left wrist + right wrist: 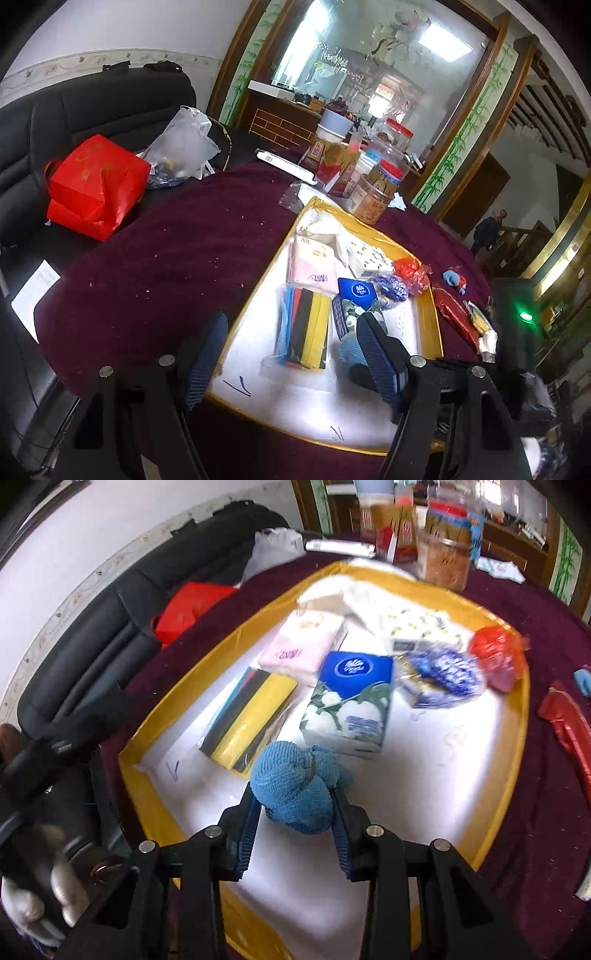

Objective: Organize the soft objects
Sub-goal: 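Release sponge pack in tray with left tool while right tool drops blue hat in, then move both tools back over the pile of items on the table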

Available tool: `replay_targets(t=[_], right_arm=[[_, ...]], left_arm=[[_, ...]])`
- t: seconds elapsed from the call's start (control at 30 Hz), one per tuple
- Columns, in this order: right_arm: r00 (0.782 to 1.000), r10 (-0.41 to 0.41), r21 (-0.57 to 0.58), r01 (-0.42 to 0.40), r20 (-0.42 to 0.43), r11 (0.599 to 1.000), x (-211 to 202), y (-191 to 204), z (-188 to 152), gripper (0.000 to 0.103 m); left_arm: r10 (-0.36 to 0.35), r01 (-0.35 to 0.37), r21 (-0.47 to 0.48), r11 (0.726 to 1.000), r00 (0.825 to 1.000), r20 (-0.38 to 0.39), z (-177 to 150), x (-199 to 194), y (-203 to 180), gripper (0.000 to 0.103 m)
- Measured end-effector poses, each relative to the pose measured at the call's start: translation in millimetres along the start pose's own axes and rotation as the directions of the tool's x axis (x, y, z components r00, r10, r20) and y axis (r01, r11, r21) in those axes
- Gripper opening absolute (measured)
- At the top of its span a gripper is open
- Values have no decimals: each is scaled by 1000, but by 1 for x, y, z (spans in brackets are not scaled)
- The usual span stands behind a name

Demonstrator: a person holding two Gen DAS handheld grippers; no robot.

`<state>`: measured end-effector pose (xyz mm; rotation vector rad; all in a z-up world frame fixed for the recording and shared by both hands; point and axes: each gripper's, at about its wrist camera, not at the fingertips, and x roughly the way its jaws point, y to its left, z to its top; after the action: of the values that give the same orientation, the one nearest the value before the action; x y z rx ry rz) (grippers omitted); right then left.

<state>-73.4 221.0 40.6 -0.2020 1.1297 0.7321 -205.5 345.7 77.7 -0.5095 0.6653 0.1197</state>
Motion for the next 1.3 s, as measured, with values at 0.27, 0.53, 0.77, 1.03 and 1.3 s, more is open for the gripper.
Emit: replay_targets(t=[0.27, 0.53, 0.77, 1.03, 1.3], right_arm=[[997, -74, -11, 74, 6, 997, 20, 3, 26, 51], [985, -35, 19, 32, 169, 999, -47, -12, -1, 68], [863, -239, 78, 228, 445, 970, -130, -40, -61, 93], [763, -430, 291, 323, 482, 900, -178, -120, -96, 103], [677, -564, 430, 381, 473, 818, -217, -190, -127, 103]], left_arm=[[-3, 3, -25, 1000, 1000, 5, 1, -4, 8, 76], [8, -7, 50, 999, 1000, -17, -11, 0, -15, 77], [75, -88, 250, 964, 995, 60, -32, -11, -70, 77], [128, -174, 426, 888, 983, 134, -54, -13, -120, 82], [123, -154, 504, 850, 988, 94, -70, -7, -156, 83]])
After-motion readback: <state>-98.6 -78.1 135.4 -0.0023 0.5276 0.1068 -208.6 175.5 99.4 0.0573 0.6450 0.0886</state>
